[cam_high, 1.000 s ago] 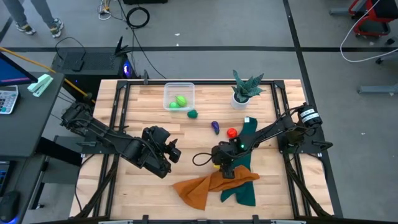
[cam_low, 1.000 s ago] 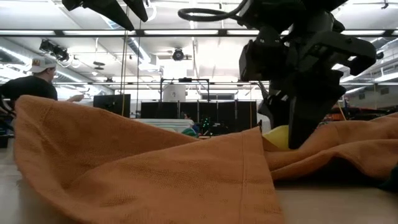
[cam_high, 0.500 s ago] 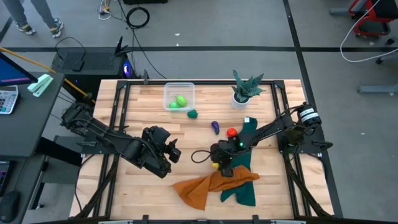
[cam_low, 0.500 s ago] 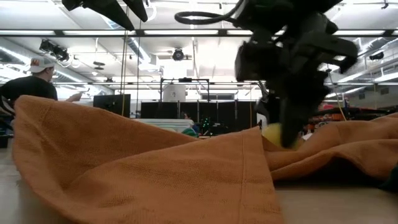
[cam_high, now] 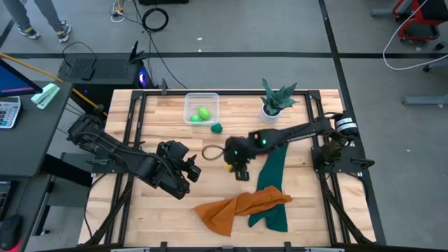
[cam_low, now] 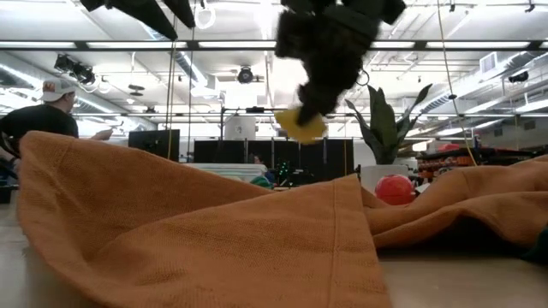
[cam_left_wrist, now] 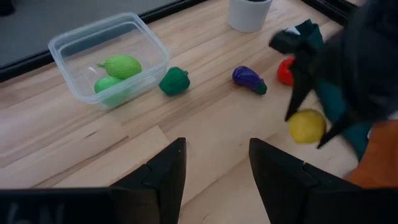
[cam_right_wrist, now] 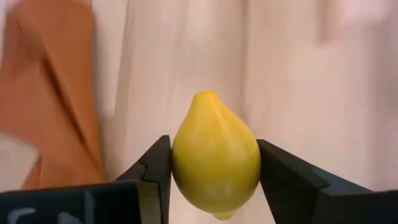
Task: Pick and placing Produce into tupperware
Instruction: Put the yellow lemon into the transparent bin
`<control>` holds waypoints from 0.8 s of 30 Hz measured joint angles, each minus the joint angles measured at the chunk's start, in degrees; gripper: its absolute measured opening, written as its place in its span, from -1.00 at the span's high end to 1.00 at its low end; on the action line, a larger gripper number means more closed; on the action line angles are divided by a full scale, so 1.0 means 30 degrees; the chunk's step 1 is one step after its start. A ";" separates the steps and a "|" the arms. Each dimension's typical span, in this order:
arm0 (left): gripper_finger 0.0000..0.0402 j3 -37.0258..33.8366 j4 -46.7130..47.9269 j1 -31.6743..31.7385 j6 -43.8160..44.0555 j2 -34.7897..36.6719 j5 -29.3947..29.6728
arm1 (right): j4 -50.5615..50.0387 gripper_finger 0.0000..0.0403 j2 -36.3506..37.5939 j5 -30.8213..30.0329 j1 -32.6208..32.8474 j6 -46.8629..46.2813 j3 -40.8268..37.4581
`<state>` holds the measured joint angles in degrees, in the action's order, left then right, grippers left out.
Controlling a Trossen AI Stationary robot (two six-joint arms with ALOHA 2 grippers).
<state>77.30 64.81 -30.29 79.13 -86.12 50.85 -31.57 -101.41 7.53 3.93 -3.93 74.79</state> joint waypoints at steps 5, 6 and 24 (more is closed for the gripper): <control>0.10 0.0015 0.0453 -0.0206 -0.0094 0.1184 0.0544 | -0.0196 0.27 0.0007 -0.0331 -0.1524 0.0975 0.2092; 0.11 0.0015 0.0552 -0.0210 -0.0141 0.1553 0.0832 | -0.0223 0.27 0.0007 -0.0454 -0.1868 0.1211 0.2492; 0.14 0.0007 0.1036 -0.0073 -0.4519 0.5432 0.2802 | -0.2582 0.27 -0.3905 -0.0499 -0.5652 0.3028 1.0971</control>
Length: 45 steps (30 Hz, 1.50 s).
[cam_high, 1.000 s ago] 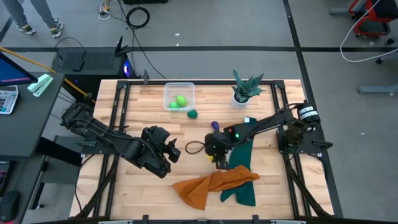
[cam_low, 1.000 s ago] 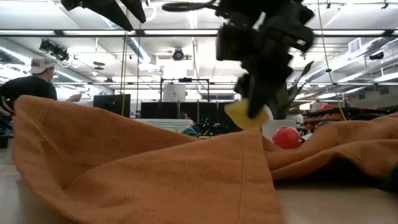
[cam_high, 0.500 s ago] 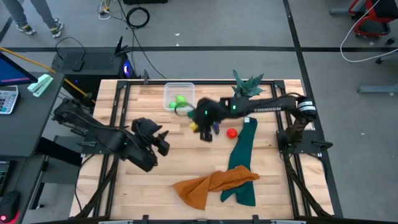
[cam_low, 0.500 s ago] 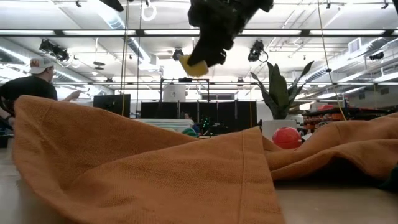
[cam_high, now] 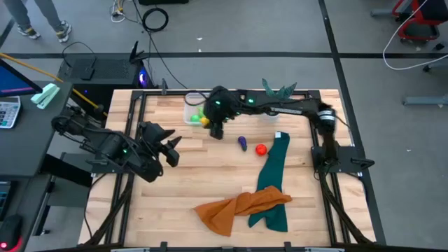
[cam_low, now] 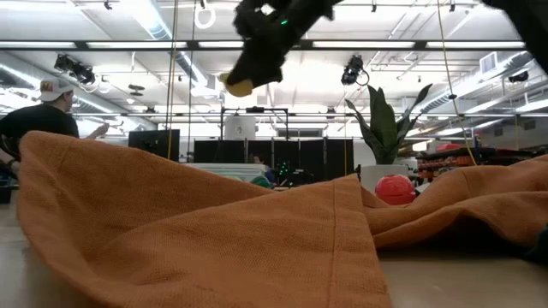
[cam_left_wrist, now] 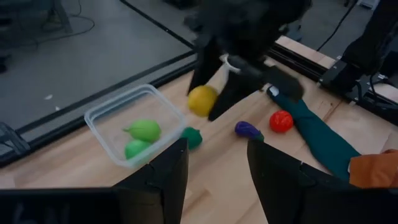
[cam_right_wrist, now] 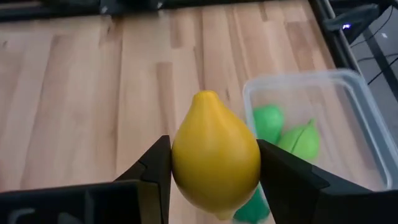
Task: Pick and placing Produce into tupperware
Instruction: Put the yellow lemon into the transparent bin
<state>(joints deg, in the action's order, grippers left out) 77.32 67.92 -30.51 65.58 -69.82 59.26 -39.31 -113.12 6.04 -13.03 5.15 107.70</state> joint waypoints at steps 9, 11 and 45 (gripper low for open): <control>0.14 -0.0007 0.0355 0.0058 -0.0264 0.0838 0.0253 | -0.1846 0.26 -0.4552 -0.0639 -0.1933 -0.1709 0.6515; 0.14 -0.0007 0.0451 0.0111 -0.0304 0.0817 0.0279 | -0.2014 0.26 -0.5332 -0.0949 -0.2184 -0.1782 0.7289; 0.14 -0.0015 -0.0003 0.1851 0.0912 0.0816 0.0381 | -0.1745 0.26 -0.8764 -0.6253 -0.3968 -0.4086 0.7685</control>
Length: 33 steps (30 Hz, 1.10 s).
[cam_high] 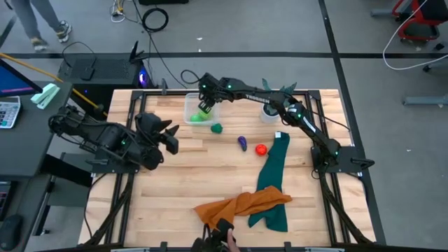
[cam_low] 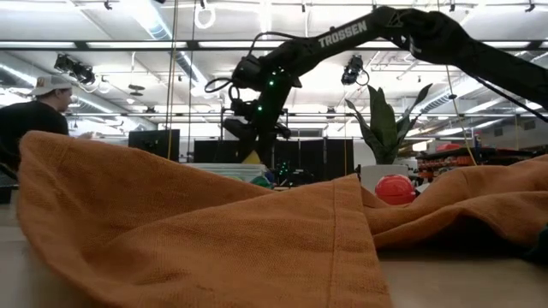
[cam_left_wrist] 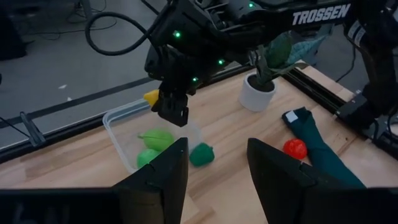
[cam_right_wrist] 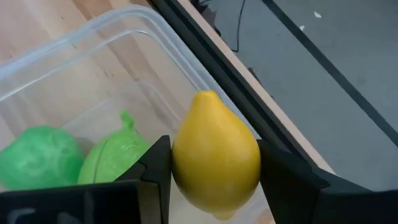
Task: Pick and placing Produce into tupperware
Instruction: Put the yellow lemon into the transparent bin, then put the violet eggplant into the transparent bin
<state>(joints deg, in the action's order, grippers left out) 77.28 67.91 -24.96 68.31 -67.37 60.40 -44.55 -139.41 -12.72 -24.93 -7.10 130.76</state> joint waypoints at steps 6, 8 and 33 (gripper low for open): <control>0.14 0.0000 -0.0118 0.0184 0.0007 -0.0004 0.0000 | 0.0005 0.26 0.0014 0.0670 -0.0035 0.1433 0.0000; 0.14 0.0000 -0.0115 0.0183 0.0009 -0.0007 0.0000 | 0.0092 0.26 0.0024 0.1029 -0.0029 0.1789 -0.0094; 0.14 0.0000 -0.1159 0.0177 -0.0925 -0.0007 0.0000 | 0.0602 -0.01 0.0051 0.2394 0.0067 0.3527 -0.1494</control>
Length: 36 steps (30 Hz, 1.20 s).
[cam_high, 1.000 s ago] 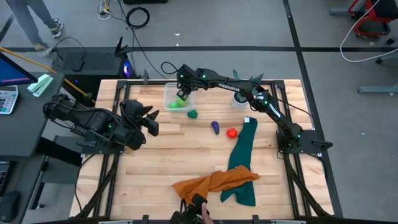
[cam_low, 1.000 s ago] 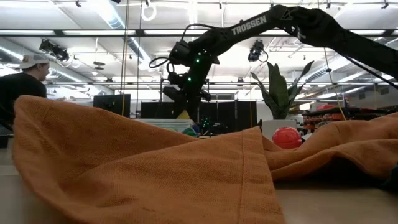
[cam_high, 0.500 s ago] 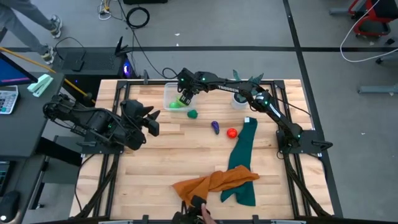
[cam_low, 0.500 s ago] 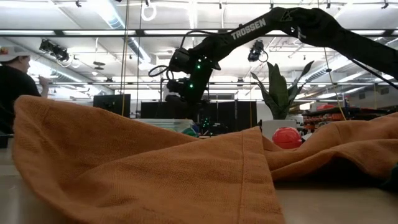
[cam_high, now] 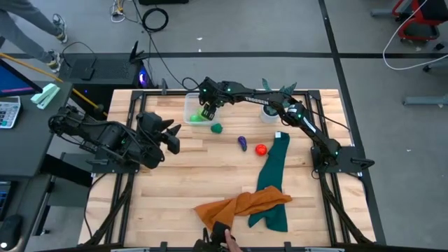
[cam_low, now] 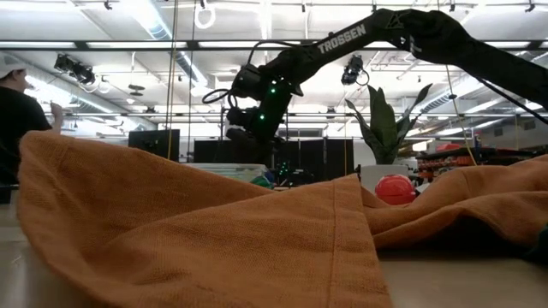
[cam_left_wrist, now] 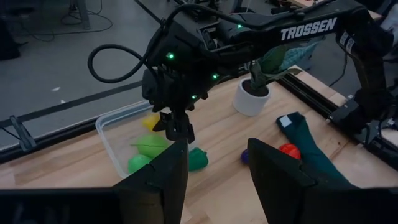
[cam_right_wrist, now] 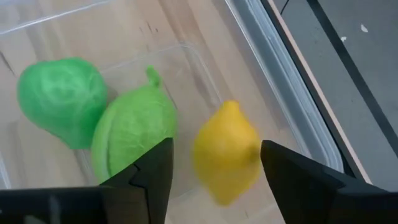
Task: Pick and placing Produce into tupperware
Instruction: Put the violet eggplant into the transparent bin
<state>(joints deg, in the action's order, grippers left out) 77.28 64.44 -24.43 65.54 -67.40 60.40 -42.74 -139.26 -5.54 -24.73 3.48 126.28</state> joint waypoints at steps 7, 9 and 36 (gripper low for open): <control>0.14 0.0000 -0.0004 0.0000 -0.0233 0.0000 0.0000 | -0.0115 -0.01 0.0000 -0.0085 0.0045 -0.0067 0.0054; 0.14 0.0000 0.0016 0.0000 -0.0233 0.0000 0.0000 | -0.0572 -0.01 0.0000 -0.0100 0.0100 -0.0075 0.0391; 0.14 0.0000 0.1525 0.0000 -0.1250 -0.0015 -0.0732 | -1.2375 0.00 0.5058 -0.2688 0.3413 -0.7508 0.2419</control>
<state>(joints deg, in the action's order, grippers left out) 77.28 69.01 -24.43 61.79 -67.44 58.21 -79.87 -124.09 -13.60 -14.49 -19.04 133.53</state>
